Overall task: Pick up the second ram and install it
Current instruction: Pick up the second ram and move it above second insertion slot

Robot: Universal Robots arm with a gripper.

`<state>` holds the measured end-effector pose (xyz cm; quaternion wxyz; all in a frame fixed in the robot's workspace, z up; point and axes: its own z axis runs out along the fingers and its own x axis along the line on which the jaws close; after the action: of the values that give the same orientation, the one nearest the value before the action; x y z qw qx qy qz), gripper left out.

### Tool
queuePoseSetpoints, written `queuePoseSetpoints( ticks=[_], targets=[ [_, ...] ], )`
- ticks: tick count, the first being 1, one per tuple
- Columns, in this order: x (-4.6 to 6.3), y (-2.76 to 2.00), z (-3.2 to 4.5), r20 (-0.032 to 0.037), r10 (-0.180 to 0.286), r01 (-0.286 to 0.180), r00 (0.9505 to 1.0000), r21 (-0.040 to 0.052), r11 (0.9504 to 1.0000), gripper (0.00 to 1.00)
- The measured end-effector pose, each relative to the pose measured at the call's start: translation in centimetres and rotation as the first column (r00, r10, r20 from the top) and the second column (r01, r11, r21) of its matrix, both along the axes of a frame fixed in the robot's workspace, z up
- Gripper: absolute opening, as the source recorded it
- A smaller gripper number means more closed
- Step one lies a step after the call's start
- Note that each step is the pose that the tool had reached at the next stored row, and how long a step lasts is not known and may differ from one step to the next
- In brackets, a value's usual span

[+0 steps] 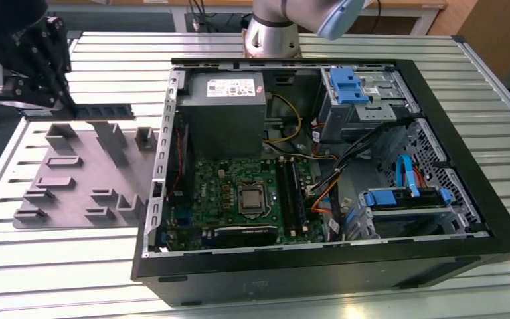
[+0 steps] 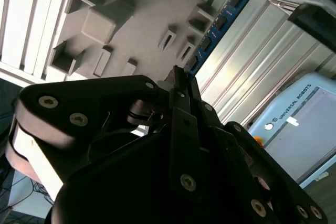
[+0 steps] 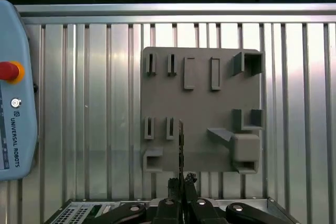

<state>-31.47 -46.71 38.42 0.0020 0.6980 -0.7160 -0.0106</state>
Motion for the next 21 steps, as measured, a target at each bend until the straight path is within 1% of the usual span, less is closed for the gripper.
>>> queuePoseSetpoints(
  ticks=[7,21],
  targets=[
    [2.8,0.00,-0.01,-0.0001,0.000,0.000,1.0000,-0.0001,1.0000,0.14],
    [9.0,0.00,-0.05,0.0000,0.000,0.000,1.0000,0.0000,1.0000,0.14]
  ],
)
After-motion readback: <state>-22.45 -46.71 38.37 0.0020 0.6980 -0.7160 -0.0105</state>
